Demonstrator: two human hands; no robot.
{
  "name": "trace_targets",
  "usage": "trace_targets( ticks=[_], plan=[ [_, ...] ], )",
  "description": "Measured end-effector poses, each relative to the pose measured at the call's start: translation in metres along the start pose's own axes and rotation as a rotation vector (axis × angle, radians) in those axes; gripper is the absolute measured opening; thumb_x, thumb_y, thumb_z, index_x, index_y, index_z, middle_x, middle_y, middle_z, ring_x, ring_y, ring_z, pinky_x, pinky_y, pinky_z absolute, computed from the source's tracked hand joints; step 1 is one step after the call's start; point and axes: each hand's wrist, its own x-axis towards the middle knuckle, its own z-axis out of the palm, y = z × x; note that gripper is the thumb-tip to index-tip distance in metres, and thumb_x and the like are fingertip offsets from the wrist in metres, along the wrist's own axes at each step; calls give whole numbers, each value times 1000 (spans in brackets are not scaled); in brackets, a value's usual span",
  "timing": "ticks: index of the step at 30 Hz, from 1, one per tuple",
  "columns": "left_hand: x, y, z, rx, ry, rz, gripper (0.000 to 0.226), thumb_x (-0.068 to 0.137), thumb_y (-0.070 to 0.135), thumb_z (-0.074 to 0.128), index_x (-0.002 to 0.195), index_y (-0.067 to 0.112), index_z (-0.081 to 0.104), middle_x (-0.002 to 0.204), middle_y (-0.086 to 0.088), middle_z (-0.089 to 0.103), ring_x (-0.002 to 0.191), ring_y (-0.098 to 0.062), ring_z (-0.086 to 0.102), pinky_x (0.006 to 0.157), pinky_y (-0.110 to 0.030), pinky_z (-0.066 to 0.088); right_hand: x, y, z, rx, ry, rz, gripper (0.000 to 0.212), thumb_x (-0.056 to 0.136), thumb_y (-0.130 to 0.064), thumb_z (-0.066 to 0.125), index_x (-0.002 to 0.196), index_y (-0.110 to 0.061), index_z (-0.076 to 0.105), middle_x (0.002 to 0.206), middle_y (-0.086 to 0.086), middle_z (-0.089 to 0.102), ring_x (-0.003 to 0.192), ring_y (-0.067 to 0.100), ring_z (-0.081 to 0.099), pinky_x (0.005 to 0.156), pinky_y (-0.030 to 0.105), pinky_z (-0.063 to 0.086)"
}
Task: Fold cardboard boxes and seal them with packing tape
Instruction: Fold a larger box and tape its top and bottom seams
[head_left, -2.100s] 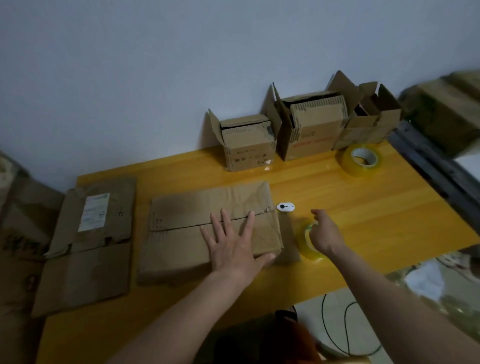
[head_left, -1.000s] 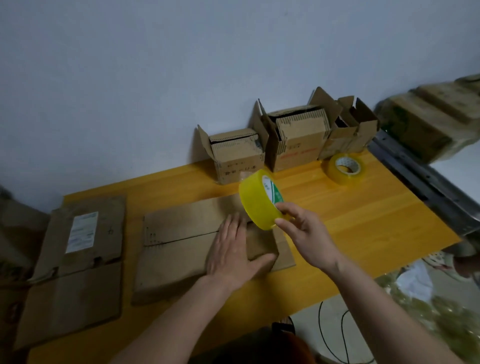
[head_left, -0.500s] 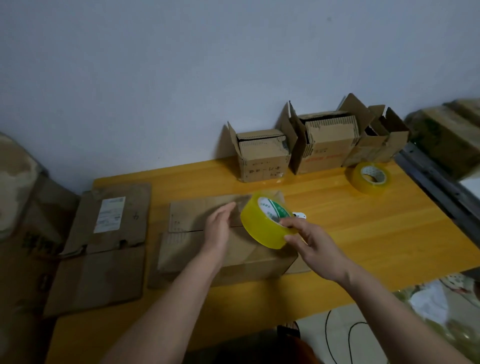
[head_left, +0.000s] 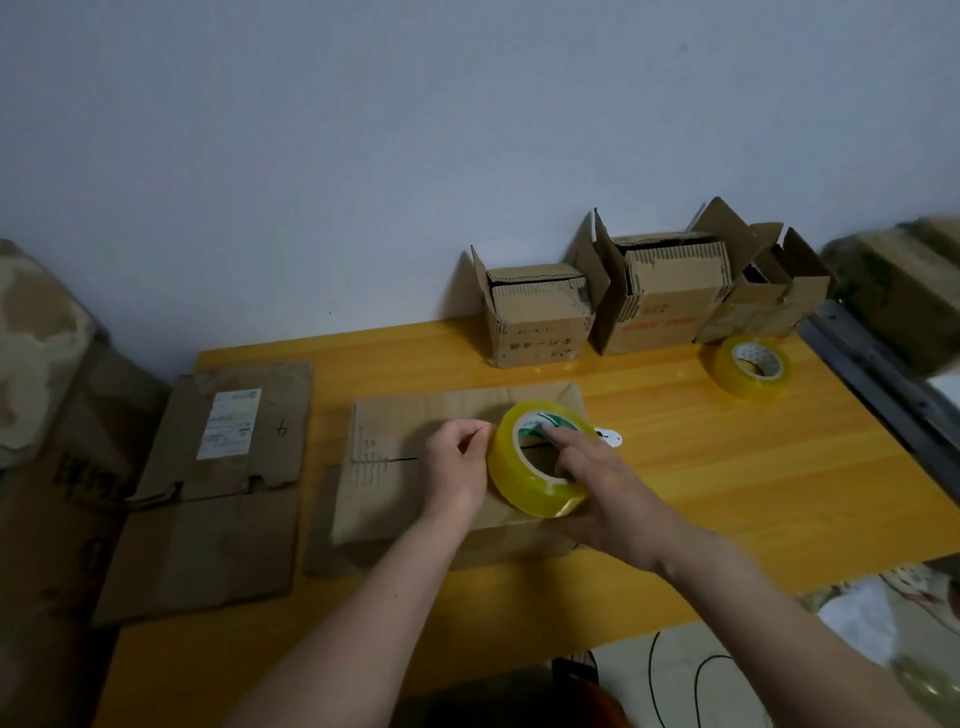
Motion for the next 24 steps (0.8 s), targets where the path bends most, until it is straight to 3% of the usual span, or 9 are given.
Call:
trace_targets(
  ticks=[2, 5, 7, 9, 12, 14, 16, 20, 24],
  plan=[
    [-2, -2, 0, 43, 33, 17, 14, 98, 17, 54, 87, 24, 59, 94, 4, 64, 88, -9, 59, 72, -17, 44, 1, -2, 10, -120, 134, -60, 50, 65, -8, 81, 94, -22, 43, 157, 1, 20, 147, 24, 12, 115, 47, 26],
    [-2, -3, -2, 57, 95, -9, 11, 99, 19, 51, 90, 23, 56, 97, 2, 62, 92, -14, 58, 80, -27, 48, 1, -6, 15, -37, 237, -8, 45, 69, -13, 79, 97, -22, 46, 159, -9, -6, 148, 18, -11, 114, 32, 13],
    [-1, -4, -4, 27, 124, -53, 9, 100, 18, 49, 93, 21, 54, 98, 0, 60, 94, -16, 58, 80, -28, 47, 3, -11, 14, 225, 259, 80, 57, 69, -18, 76, 112, -33, 42, 158, -13, 1, 147, 14, 3, 113, 30, 23],
    [0, -5, -5, 3, 141, -87, 9, 100, 17, 47, 95, 19, 54, 99, -1, 60, 93, -16, 58, 76, -26, 45, 7, -20, 12, 501, 355, 167, 74, 70, -20, 71, 128, -42, 31, 151, -8, 25, 140, 11, 26, 108, 33, 36],
    [-4, -6, -1, -59, 144, -100, 11, 100, 14, 47, 92, 17, 53, 92, 0, 61, 84, -14, 58, 67, -21, 43, 22, -21, 19, 614, 483, 286, 69, 81, -15, 71, 137, -29, 35, 130, -14, 50, 119, 5, 49, 96, 30, 45],
    [-5, -7, 1, -142, 129, -126, 15, 100, 13, 48, 88, 20, 54, 88, 2, 62, 82, -13, 60, 68, -21, 47, 33, -21, 25, 679, 535, 357, 44, 87, -14, 67, 126, -28, 52, 108, -21, 65, 101, -1, 59, 85, 30, 50],
    [-4, -7, -2, -226, 110, -185, 15, 99, 12, 50, 89, 21, 58, 93, -1, 66, 87, -16, 64, 77, -28, 54, 40, -23, 28, 780, 572, 414, 27, 90, -8, 61, 108, -28, 63, 95, -15, 70, 88, -5, 63, 76, 24, 50],
    [-5, -8, -10, -276, 120, -256, 13, 98, 9, 53, 93, 15, 63, 93, -3, 68, 87, -16, 64, 75, -26, 53, 45, -35, 28, 899, 608, 422, 14, 86, -6, 62, 99, -11, 65, 88, -2, 67, 70, -13, 59, 61, 6, 44],
    [-6, -7, -18, -479, 217, -273, 11, 94, 5, 59, 87, 10, 66, 86, -7, 70, 81, -16, 66, 69, -21, 51, 48, -41, 27, 873, 661, 455, 15, 77, -21, 54, 85, -11, 61, 74, -6, 57, 67, 0, 51, 57, 12, 41]
  ],
)
